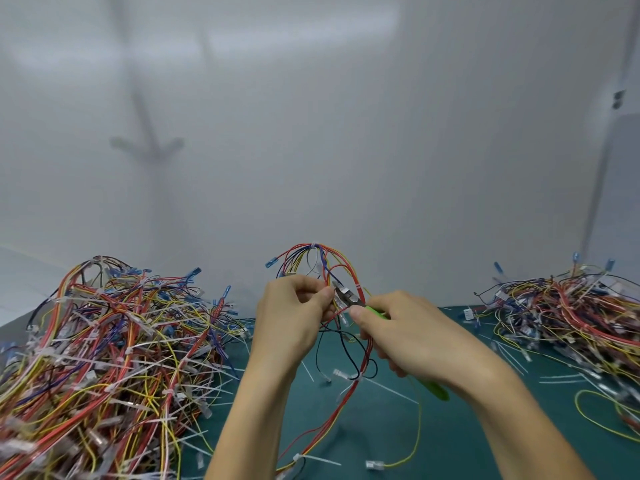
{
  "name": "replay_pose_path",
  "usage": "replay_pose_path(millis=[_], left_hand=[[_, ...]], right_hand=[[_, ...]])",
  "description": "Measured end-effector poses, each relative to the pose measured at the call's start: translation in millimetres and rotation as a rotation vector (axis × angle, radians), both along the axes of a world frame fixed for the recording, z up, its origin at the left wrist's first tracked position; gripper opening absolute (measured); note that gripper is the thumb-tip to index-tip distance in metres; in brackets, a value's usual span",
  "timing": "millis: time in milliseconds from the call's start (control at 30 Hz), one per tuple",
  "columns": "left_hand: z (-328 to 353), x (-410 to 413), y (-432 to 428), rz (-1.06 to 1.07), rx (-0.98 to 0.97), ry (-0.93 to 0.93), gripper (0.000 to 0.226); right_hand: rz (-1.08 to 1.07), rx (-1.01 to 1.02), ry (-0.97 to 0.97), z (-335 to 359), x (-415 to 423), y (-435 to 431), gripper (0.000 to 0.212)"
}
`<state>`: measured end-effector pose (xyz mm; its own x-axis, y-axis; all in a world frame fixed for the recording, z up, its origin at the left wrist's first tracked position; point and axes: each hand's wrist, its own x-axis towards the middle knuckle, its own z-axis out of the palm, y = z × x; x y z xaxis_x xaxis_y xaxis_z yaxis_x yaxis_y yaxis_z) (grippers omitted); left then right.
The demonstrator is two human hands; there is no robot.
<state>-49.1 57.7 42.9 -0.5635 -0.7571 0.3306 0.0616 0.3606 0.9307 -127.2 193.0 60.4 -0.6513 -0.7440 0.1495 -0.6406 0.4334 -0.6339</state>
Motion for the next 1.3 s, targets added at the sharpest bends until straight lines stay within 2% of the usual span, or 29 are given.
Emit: replay_pose_path(millis=[1067,1300], left_hand=[[3.4,2.6,0.2,0.033,-0.137,-0.029,0.008],[3.2,2.1,2.4,0.104,-0.277,-0.095,0.016]], right_hand=[[0.029,-0.042,-0.041,-2.3,-0.7,-1.3,0.047],[0.051,-0.042,-0.102,-2.1,-3.8,0.6,0.043]])
